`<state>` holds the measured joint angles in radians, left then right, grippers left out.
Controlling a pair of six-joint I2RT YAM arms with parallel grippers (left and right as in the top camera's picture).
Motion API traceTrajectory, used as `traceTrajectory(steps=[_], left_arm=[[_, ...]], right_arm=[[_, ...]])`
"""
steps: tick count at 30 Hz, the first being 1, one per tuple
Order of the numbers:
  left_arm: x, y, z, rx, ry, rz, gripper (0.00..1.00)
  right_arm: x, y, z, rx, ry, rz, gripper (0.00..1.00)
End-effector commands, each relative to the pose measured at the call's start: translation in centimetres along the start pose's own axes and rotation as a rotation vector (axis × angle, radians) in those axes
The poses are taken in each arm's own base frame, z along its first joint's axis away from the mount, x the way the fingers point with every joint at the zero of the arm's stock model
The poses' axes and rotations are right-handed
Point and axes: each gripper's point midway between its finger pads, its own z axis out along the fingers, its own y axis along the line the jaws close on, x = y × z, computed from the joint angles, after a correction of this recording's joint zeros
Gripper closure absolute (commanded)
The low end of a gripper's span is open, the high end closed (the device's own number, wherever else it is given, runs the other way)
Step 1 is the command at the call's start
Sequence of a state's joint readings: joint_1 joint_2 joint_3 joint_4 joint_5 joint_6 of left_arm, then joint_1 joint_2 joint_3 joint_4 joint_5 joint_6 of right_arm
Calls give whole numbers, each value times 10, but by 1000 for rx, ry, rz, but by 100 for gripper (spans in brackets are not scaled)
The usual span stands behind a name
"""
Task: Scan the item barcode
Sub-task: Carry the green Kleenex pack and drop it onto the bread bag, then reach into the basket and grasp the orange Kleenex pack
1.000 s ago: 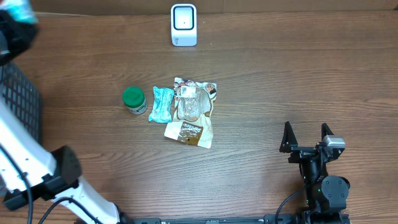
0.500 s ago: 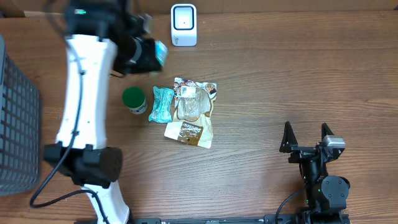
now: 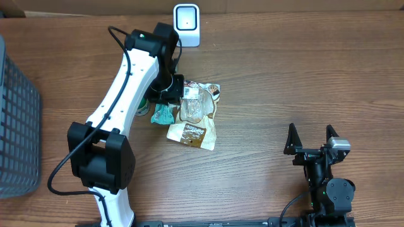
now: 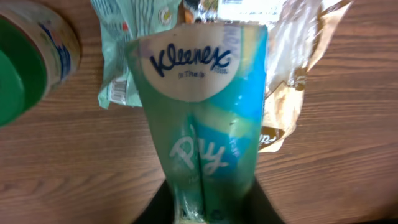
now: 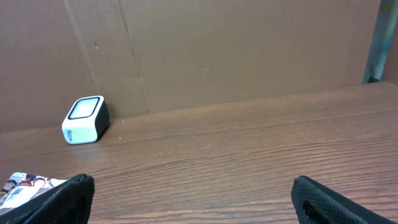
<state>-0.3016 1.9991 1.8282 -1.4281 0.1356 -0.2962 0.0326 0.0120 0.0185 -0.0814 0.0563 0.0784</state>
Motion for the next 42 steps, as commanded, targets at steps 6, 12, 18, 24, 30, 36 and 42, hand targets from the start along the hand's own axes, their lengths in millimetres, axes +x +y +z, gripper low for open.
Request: traceTrajectory(steps=[6, 12, 18, 24, 30, 36, 42], left_arm=[[-1, -3, -6, 19, -4, -28, 43], [-12, 4, -66, 47, -107, -52, 40], [-16, 46, -165, 51, -355, -146, 41], [18, 144, -249, -7, -621, -402, 46], [99, 269, -297, -113, -790, -847, 46], [164, 355, -286, -158, -764, -1209, 45], [175, 397, -237, -124, -619, -1345, 44]], right_arm=[[2, -2, 0, 8, -4, 0, 0], [2, -2, 0, 9, -4, 0, 0], [2, -2, 0, 9, -4, 0, 0], [2, -2, 0, 9, -4, 0, 0], [2, -2, 0, 8, -4, 0, 0], [2, -2, 0, 8, -4, 0, 0], [2, -2, 0, 8, -4, 0, 0]])
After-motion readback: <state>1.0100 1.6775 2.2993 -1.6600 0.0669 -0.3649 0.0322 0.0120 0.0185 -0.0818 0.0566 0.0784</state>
